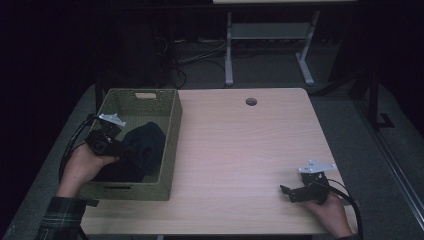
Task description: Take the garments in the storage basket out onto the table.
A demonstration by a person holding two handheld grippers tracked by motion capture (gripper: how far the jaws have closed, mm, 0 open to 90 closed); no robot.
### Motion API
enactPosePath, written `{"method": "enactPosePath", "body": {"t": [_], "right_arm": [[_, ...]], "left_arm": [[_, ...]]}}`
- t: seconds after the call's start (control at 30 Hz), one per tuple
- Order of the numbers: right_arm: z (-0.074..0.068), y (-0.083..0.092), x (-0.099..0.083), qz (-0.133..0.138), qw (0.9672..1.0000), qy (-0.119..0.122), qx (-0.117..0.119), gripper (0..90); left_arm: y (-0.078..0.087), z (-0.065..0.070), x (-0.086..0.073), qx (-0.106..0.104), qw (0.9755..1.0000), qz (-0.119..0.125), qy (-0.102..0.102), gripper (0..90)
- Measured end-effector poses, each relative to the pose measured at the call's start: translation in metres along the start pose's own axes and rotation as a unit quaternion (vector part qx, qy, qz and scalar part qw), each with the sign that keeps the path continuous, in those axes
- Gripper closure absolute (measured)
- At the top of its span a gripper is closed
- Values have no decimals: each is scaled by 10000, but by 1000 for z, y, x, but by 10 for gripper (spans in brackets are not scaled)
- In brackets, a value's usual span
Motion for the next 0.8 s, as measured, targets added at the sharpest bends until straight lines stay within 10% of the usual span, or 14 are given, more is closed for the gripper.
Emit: {"method": "enactPosePath", "body": {"t": [0.8], "right_arm": [[0,0,0,-6,10000,1,-4,15]], "left_arm": [[47,2,28,125,9998,180,12,785]]}}
Point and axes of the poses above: each handheld gripper's, and its own axes: y roughly backward along the jaws, x roughly out of its top, z roughly to its right, the point moved 7 cm from there along -y, roughly forward along the jaws, and after that the axes turned 2 degrees about z, right-handed, at the moved point
